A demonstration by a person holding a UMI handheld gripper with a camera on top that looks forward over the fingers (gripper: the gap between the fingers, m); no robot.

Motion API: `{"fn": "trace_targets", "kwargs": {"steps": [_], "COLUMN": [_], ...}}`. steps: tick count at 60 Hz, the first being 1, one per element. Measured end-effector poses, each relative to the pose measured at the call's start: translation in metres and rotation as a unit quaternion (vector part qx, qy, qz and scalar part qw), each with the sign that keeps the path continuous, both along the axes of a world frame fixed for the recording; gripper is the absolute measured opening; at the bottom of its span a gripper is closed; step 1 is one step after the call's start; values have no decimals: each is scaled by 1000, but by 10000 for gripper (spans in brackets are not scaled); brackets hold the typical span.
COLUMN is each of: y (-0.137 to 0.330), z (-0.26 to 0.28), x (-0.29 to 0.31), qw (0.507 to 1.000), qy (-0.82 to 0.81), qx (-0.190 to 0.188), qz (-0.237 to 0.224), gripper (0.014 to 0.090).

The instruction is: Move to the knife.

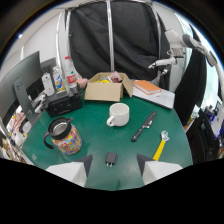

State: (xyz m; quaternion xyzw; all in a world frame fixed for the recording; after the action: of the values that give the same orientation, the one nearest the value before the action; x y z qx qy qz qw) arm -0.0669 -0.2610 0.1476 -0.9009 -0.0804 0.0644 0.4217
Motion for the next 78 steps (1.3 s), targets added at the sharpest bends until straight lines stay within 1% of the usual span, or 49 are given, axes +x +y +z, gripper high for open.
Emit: {"fn": "trace_targets", "kwargs": {"steps": [15, 21, 26, 33, 43, 49, 58, 68, 78], "y": [-29, -36, -31, -1, 73, 112, 157, 182, 187], "z": [-13, -25, -33, -41, -50, -64, -84, -96, -99], "x": [31, 55, 80, 108, 116, 110, 114, 118, 114], "qw": [1000, 1000, 999, 998, 997, 998, 998, 997, 998], "qy": [-15, -21, -32, -49, -57, -48, -44, -45, -41], "qx": [-8, -17, -17, -9, 18, 12, 0, -2, -4], "qz": [1, -9, -23, -36, -40, -37, -52, -58, -50], "gripper": [857, 859, 857, 857, 861, 853, 855, 854, 855]}}
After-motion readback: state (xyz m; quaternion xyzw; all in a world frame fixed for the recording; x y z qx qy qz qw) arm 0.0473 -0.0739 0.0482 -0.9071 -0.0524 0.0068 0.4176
